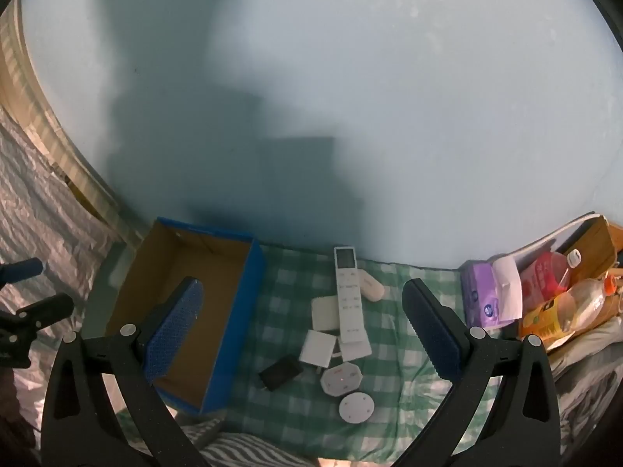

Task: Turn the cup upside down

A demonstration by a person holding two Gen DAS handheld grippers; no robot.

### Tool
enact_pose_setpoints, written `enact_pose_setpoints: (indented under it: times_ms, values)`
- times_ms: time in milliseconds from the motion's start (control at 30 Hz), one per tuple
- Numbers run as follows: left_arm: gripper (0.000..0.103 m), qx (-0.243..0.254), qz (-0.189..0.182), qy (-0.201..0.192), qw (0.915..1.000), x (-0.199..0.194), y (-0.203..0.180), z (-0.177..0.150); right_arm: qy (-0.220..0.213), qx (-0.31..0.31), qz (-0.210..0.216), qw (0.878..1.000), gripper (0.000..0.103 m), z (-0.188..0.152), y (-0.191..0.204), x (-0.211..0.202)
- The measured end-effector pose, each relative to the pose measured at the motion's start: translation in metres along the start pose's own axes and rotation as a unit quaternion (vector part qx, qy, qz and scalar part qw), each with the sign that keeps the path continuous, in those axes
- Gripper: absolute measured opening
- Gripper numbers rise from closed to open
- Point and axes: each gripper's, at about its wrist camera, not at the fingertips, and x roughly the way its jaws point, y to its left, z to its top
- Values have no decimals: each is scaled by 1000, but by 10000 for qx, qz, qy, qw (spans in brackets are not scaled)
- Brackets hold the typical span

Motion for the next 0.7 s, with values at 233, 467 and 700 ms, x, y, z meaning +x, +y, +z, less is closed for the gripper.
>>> enact_pose_setpoints:
  times_ms: [233,467,700]
  values:
    - [102,-2,3,37,10000,2,2,3,3,0,17,10000,102,-1,0,1]
    - [102,5,-15,69,10000,2,3,0,27,-36,11,10000,102,-1,2,3]
    - [102,57,30,132,9999,5,0,1,43,-34,-1,10000,102,0,2,3]
